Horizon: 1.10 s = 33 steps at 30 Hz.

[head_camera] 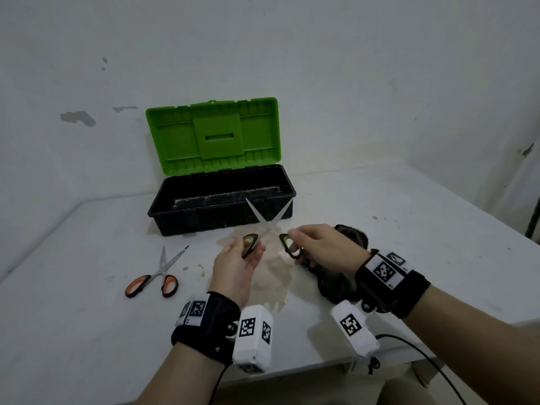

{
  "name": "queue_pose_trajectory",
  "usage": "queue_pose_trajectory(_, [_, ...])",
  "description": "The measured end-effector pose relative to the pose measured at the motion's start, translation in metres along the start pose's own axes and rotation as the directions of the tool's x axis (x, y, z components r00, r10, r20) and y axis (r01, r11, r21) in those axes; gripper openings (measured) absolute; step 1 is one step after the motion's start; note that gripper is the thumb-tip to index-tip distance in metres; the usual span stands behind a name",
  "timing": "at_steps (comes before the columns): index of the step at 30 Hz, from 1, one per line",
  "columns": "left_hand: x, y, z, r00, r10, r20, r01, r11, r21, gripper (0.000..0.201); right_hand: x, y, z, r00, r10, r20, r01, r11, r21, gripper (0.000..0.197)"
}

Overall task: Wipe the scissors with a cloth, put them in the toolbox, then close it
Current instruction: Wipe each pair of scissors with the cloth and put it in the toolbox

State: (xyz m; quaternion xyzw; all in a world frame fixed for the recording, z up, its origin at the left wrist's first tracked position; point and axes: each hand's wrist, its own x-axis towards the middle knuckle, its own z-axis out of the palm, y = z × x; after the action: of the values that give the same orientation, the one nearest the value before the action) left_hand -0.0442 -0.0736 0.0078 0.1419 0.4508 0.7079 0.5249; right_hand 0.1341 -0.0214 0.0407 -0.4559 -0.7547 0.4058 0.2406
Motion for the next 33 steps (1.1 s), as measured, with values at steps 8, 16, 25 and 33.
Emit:
queue_pose_trajectory(8, [0.006, 0.000, -0.017, 0.994, 0.012, 0.107, -0.049, 0.938, 0.344, 0.023, 0.006, 0.004, 0.005, 0.980, -0.038, -0.193, 0.085, 0.967, 0.240, 0.014])
queue_pose_trajectory(16, [0.000, 0.013, -0.018, 0.975, 0.110, 0.192, -0.190, 0.861, 0.471, 0.017, 0.009, 0.009, 0.023, 0.943, 0.049, -0.328, 0.103, 0.897, 0.429, 0.009])
queue_pose_trajectory(25, [-0.010, -0.007, 0.005, 0.979, 0.143, 0.147, -0.192, 0.891, 0.411, 0.016, 0.013, 0.007, 0.056, 0.897, 0.170, -0.408, 0.116, 0.800, 0.589, 0.016])
queue_pose_trajectory(33, [-0.010, -0.009, 0.003, 0.974, 0.099, 0.205, -0.183, 0.879, 0.441, 0.017, 0.008, 0.001, 0.047, 0.934, 0.111, -0.340, 0.099, 0.833, 0.544, 0.015])
